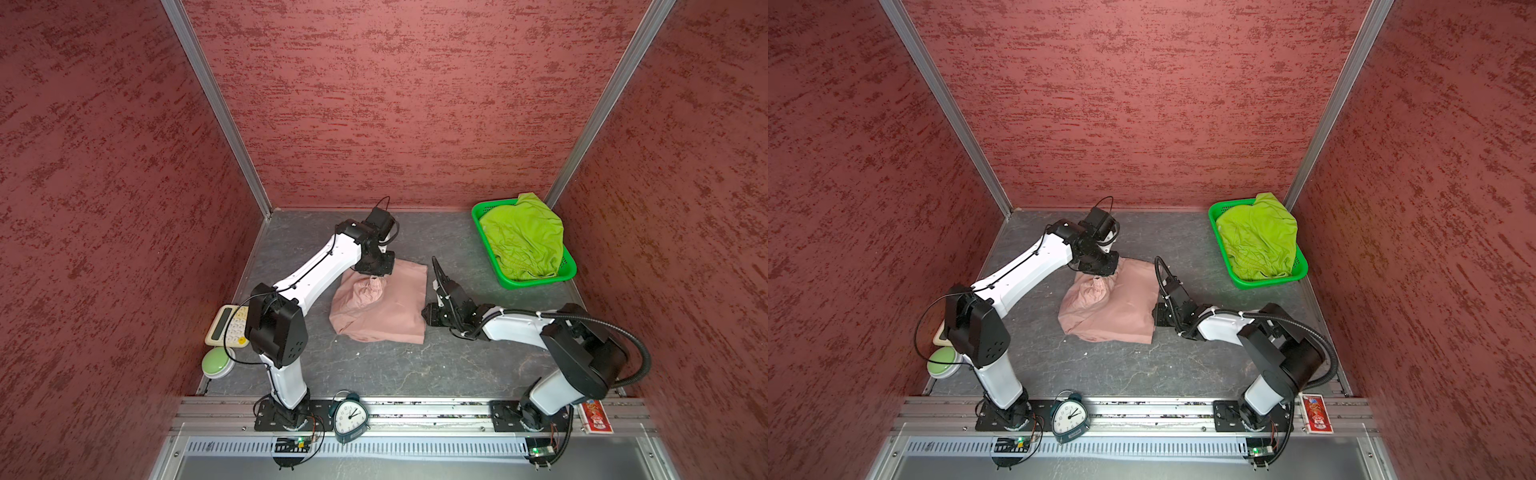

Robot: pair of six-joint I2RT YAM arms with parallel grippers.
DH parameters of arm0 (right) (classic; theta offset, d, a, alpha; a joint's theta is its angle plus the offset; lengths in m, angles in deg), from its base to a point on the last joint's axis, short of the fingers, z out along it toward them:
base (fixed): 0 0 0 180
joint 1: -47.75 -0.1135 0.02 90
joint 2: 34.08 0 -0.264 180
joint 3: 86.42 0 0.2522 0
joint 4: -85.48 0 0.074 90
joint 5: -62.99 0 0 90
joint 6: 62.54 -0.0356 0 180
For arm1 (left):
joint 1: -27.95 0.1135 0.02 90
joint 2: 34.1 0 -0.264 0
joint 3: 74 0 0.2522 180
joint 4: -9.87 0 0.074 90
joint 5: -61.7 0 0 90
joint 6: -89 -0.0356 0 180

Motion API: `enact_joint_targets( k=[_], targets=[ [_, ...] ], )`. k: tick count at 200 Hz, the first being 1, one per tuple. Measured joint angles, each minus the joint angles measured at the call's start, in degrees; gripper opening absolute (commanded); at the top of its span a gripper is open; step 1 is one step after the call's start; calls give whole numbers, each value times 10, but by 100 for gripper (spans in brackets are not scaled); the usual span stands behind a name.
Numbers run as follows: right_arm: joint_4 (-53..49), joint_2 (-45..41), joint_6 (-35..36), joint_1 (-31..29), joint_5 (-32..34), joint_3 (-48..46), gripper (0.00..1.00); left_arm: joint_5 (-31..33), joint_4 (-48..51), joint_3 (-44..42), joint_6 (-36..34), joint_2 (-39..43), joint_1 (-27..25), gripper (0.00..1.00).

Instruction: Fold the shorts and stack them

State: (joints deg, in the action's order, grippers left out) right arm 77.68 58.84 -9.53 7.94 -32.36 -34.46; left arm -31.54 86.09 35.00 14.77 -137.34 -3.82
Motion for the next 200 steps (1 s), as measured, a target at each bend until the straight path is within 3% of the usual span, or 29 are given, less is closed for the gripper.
enact_joint_targets(
  k=[57, 99, 131, 167, 200],
  targets=[
    [83, 67, -7, -6, -35, 29, 23, -8, -1, 8, 5, -24, -12, 1],
    [93, 105, -7, -29, -45, 69, 23, 22, 52, 100, -29, -23, 26, 2],
    [82, 110, -11, -39, -43, 82, 32, 37, 82, 161, -45, -17, 29, 3],
    [-14, 58, -9, -40, -22, 76, 41, 40, 95, 127, -56, -17, 8, 3],
    [-127, -34, -3, -37, 0, 60, 42, 90, 103, 111, -71, -36, 10, 3]
  ],
)
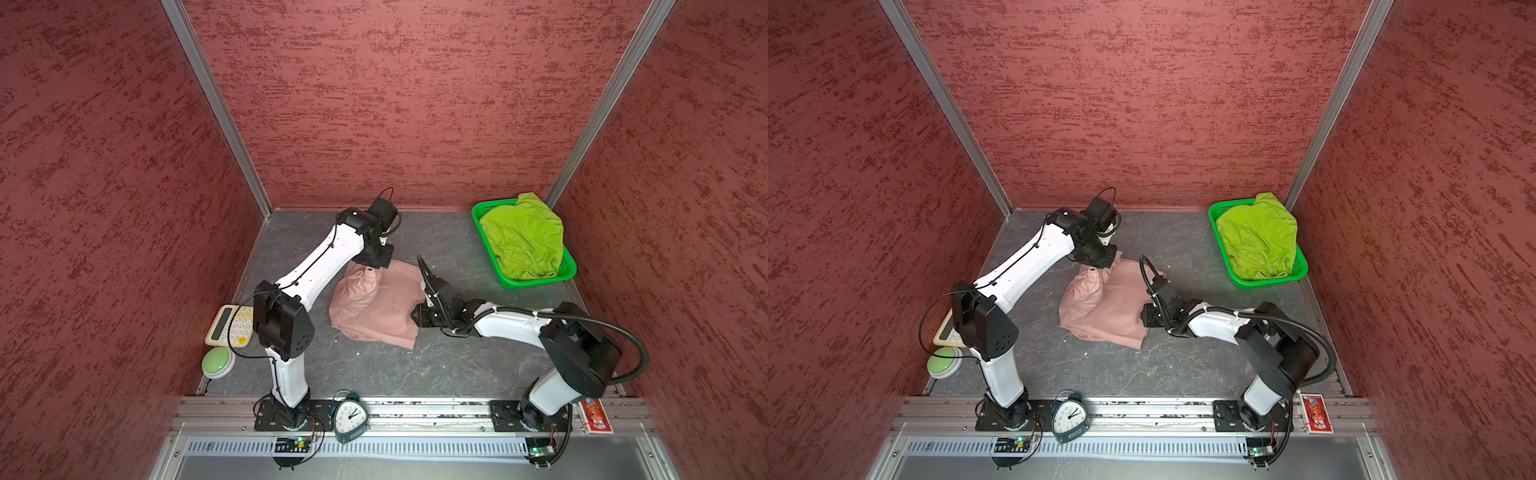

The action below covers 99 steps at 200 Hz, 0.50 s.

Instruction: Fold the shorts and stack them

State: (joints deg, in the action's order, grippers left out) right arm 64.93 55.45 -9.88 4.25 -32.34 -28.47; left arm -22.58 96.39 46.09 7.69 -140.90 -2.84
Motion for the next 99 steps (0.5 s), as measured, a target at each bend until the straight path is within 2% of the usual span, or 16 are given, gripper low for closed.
enact_joint_targets(
  k=[41, 84, 91, 99],
  targets=[
    [-81, -97, 3, 12, 14, -15, 49, 4, -23, -2, -15, -9, -9, 7],
    [-79, -130, -4, 52, 10, -41, 55, -41, -74, -63, 3, -8, -63, 8],
    [-77, -130, -5, 58, 9, -43, 56, -47, -82, -77, 9, -8, -73, 17],
    [-76, -129, -5, 64, 6, -43, 57, -57, -94, -94, 14, -8, -83, 45]
  ],
)
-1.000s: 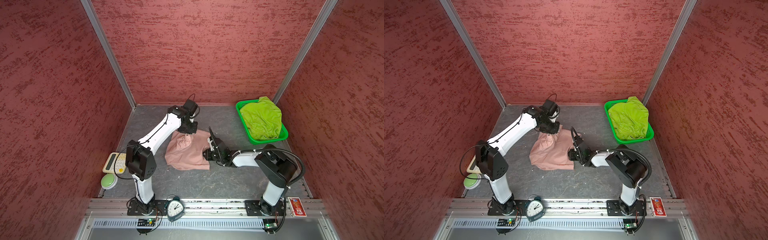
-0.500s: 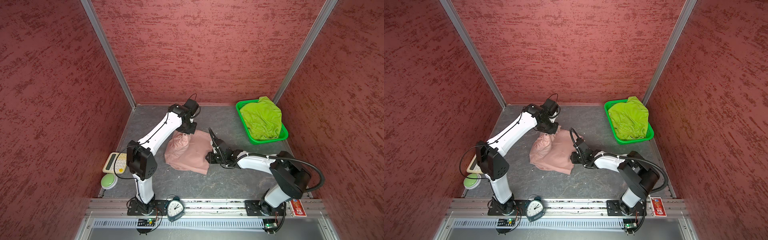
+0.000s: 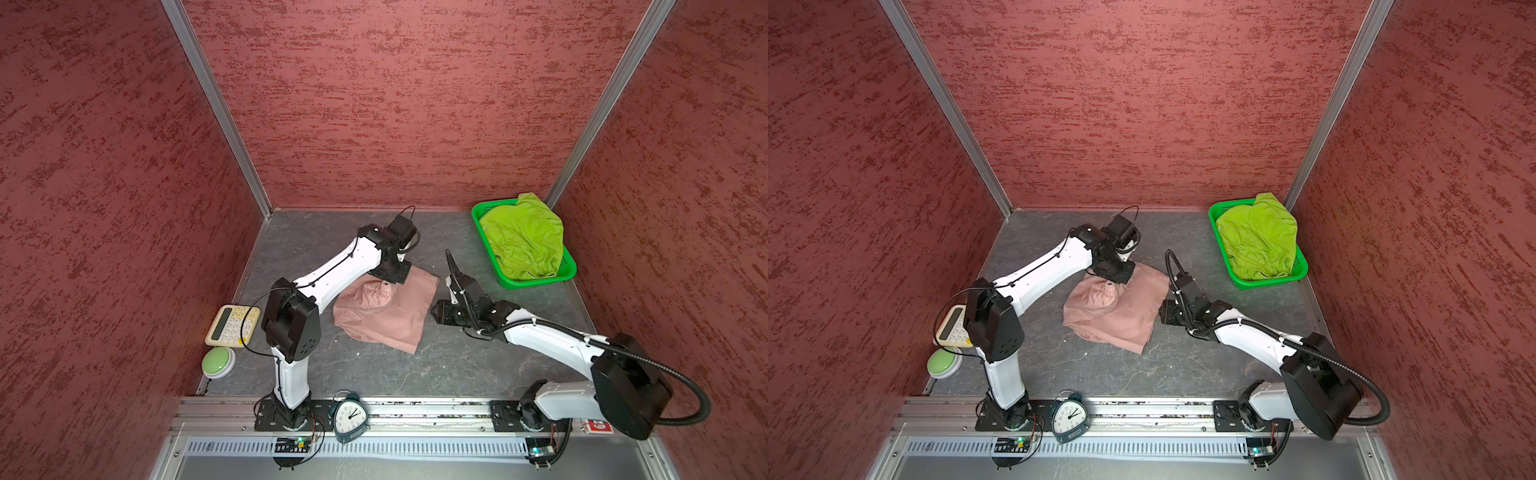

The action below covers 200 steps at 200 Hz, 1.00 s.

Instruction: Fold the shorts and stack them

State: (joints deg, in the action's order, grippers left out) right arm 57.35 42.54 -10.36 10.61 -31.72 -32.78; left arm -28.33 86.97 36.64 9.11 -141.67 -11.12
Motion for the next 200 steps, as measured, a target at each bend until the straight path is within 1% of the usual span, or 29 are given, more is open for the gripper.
enact_joint_targets(
  k=[4, 15, 22, 25, 30, 31, 34, 36, 66, 82, 91, 103, 112, 122, 136, 149, 158, 163, 180, 200],
  targets=[
    [2, 0, 0, 3, -1, 0, 58, -5, -6, -8, 1, 0, -4, 49],
    [6, 0, 0, 9, -3, 0, 58, -24, -24, -30, 10, 0, -16, 53],
    [8, 0, 2, 13, -4, 0, 58, -37, -35, -43, 16, 0, -23, 60],
    [8, 0, 3, 15, -4, 0, 58, -44, -40, -48, 17, 0, -26, 67],
    [8, 0, 3, 17, -5, 0, 59, -54, -46, -54, 19, 0, -30, 84],
    [7, -1, 4, 18, -5, 0, 59, -56, -47, -54, 18, 0, -30, 86],
    [7, -1, 5, 19, -5, 0, 59, -63, -51, -57, 24, 0, -32, 97],
    [7, -2, 6, 20, -5, 0, 60, -69, -53, -58, 24, 0, -33, 100],
    [1, -28, 24, 34, -17, 0, 66, -129, -97, -60, 31, 18, -34, 99],
    [3, -43, 30, 36, -34, 1, 67, -141, -101, -57, 29, 49, -27, 99],
    [10, -47, 31, 35, -48, 2, 66, -140, -101, -53, 28, 74, -14, 99],
    [12, -44, 35, 29, -59, 8, 62, -132, -100, -52, 24, 111, 14, 100],
    [10, -37, 42, 18, -59, 20, 59, -120, -103, -57, 21, 142, 46, 99],
    [3, -21, 50, 2, -57, 45, 52, -106, -109, -70, 20, 174, 83, 99],
    [0, 12, 67, -25, -53, 94, 50, -86, -123, -110, 19, 218, 137, 99],
    [6, 40, 77, -44, -50, 131, 43, -77, -142, -160, 20, 249, 176, 99],
    [10, 65, 85, -56, -48, 153, 38, -77, -157, -195, 21, 263, 190, 99],
    [12, 77, 87, -60, -47, 163, 37, -77, -165, -217, 21, 269, 196, 99],
    [14, 133, 97, -71, -42, 191, 36, -84, -189, -270, 22, 277, 204, 99],
    [5, 188, 99, -71, -29, 195, 36, -96, -217, -316, 26, 277, 205, 99]
  ],
)
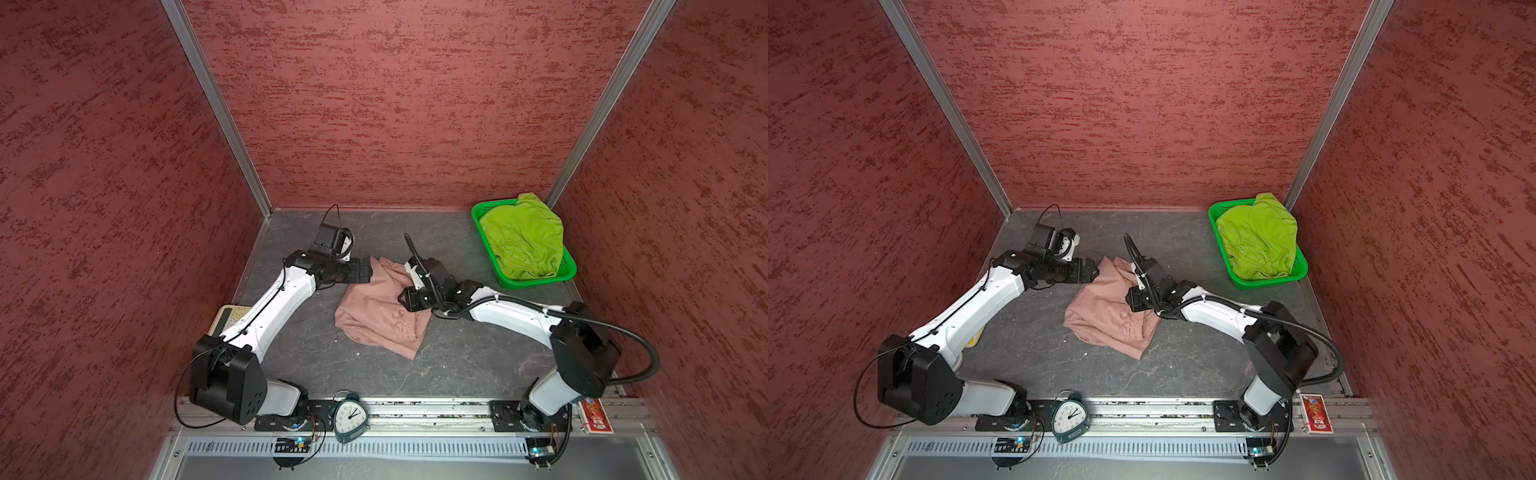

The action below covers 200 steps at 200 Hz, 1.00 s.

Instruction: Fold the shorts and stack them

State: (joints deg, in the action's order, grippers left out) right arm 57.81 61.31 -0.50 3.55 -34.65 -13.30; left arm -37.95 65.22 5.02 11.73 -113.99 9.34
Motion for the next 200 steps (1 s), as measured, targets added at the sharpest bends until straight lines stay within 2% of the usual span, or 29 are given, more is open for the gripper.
enact_joint_targets(
  k=[28, 60, 89, 115, 155, 200],
  targets=[
    [-25, 28, -2, 8, 15, -30, 36, -18, -40, -37, 7, -12, -5, 99],
    [-17, -24, -16, 20, 8, -87, 38, -21, -67, -58, 10, -46, -11, 99],
    [14, -85, -26, 33, -4, -104, 53, -21, -72, -64, 10, -59, -11, 99],
    [44, -84, -27, 47, -10, -102, 59, -21, -85, -64, 9, -60, -12, 99],
    [41, -30, -20, 55, 1, -83, 61, -21, -91, -64, 9, -60, -14, 99],
    [65, -7, -9, 55, -14, -77, 53, -21, -92, -65, 9, -60, -14, 99]
  ],
)
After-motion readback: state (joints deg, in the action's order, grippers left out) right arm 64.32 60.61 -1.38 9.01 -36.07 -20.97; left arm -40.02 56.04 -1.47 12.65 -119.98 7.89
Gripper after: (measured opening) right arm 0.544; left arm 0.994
